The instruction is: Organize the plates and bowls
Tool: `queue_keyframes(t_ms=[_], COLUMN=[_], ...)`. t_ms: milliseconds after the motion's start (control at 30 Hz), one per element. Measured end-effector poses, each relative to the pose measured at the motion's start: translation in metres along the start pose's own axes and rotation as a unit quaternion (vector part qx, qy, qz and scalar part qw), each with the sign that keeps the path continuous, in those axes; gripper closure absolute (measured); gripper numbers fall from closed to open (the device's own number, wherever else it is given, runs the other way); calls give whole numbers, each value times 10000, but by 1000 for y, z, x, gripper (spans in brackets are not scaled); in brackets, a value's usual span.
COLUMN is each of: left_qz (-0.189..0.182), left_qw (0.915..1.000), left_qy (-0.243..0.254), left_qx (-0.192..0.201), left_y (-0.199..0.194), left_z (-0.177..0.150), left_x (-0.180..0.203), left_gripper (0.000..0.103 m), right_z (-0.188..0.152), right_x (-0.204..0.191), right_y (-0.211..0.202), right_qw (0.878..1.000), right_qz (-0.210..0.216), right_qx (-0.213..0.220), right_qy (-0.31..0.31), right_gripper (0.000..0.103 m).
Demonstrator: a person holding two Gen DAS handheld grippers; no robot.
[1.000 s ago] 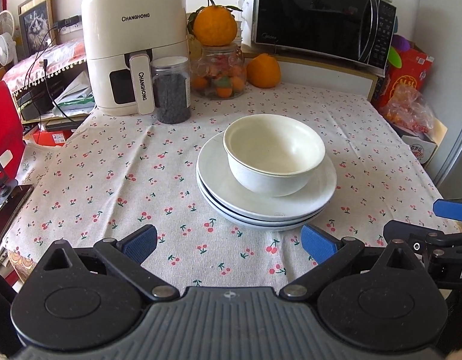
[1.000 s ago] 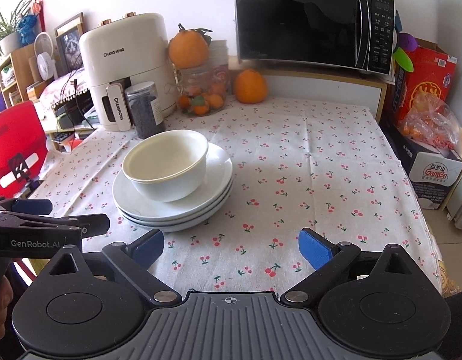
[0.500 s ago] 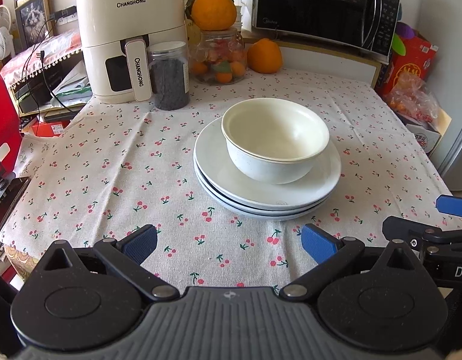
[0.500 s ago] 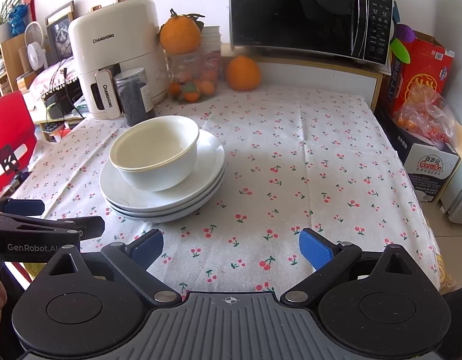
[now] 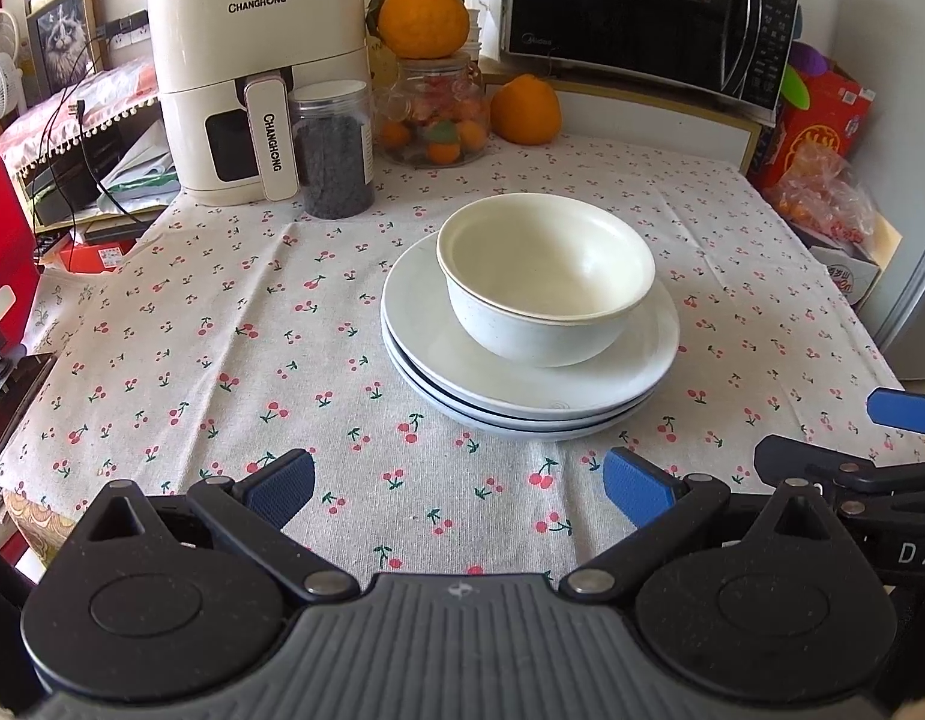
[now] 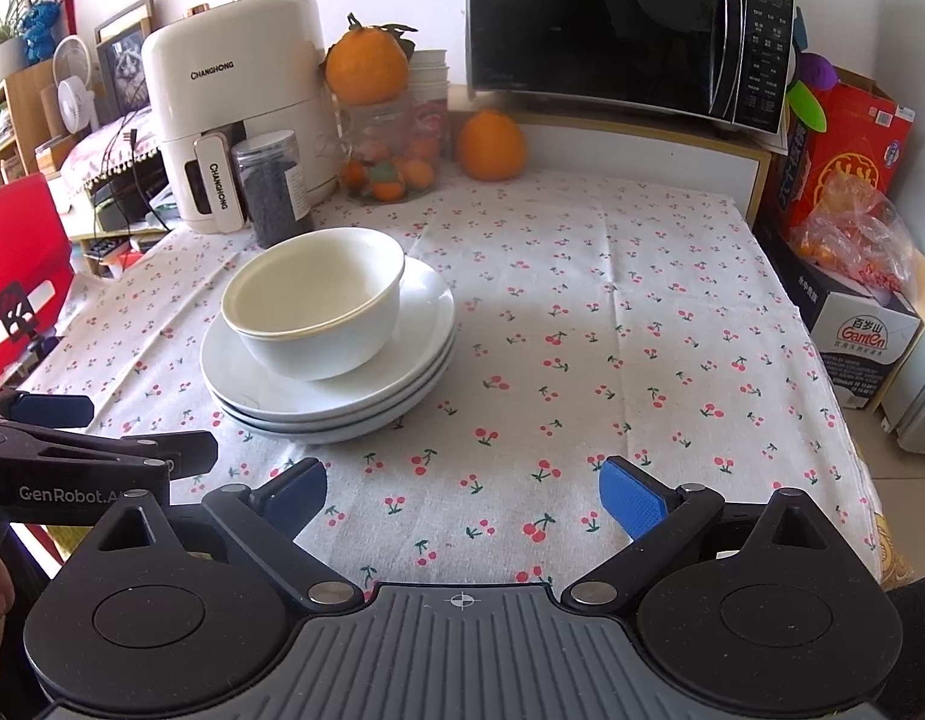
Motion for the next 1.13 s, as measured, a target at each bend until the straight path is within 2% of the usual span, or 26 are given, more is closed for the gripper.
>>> queue_keyframes(t_ms=[1133], left_qz=[-102], left_qw=[9999], left_qy=[-27], left_qx=[-57], left_y=[2], left_z=[-1], left_x=[1], left_gripper=[0], right_z=[1], right_x=[-3], right_y=[2], right_qw=[10000], right_qz=[10], right_qx=[-3], right_qy=[-26], right_gripper=[4])
Point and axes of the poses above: each gripper's, at about its wrist camera, not at the fingertips, and y roughly the way its jaws point, x to its right, z to its top, the point moved 5 cm from there along y, roughly the way its jaws point, and after that the axes turned 15 degrees about z, right-handed, at the moved point
